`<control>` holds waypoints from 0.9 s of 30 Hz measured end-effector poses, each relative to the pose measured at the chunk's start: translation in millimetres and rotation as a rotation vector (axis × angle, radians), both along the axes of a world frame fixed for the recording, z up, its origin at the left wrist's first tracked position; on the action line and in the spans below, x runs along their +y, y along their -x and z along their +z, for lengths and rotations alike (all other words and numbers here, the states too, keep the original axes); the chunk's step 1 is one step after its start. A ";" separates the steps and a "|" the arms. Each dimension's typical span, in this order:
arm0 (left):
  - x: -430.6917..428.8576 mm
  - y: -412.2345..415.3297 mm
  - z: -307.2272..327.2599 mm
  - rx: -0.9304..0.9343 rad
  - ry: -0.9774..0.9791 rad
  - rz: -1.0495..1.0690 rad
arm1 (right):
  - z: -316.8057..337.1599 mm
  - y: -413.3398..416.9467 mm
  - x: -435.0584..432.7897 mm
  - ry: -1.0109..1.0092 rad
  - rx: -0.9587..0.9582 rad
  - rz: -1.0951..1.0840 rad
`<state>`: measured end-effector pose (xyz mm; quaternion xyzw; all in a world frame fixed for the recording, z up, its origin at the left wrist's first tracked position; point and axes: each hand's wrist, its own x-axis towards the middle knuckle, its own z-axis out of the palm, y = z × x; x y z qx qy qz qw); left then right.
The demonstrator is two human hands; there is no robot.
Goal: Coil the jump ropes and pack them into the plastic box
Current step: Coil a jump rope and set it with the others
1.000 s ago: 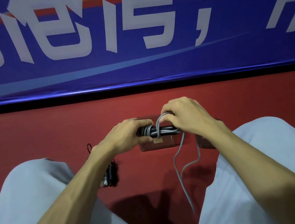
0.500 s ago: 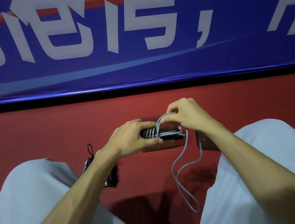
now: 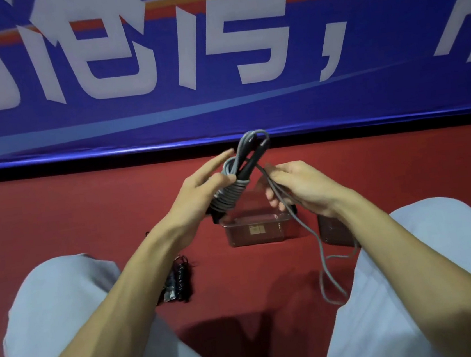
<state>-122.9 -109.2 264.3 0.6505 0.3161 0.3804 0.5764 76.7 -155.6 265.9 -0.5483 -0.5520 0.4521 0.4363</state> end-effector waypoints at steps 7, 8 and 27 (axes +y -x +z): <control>0.1 -1.6 1.6 -0.099 0.118 -0.035 | -0.9 2.1 -2.0 0.137 -0.246 0.087; 2.2 -0.6 -0.2 -0.089 0.121 -0.001 | -1.2 1.4 -2.7 0.133 -0.280 0.074; 12.5 -2.0 -31.0 0.739 -0.453 0.170 | -6.3 14.1 -19.2 -0.711 -1.435 0.204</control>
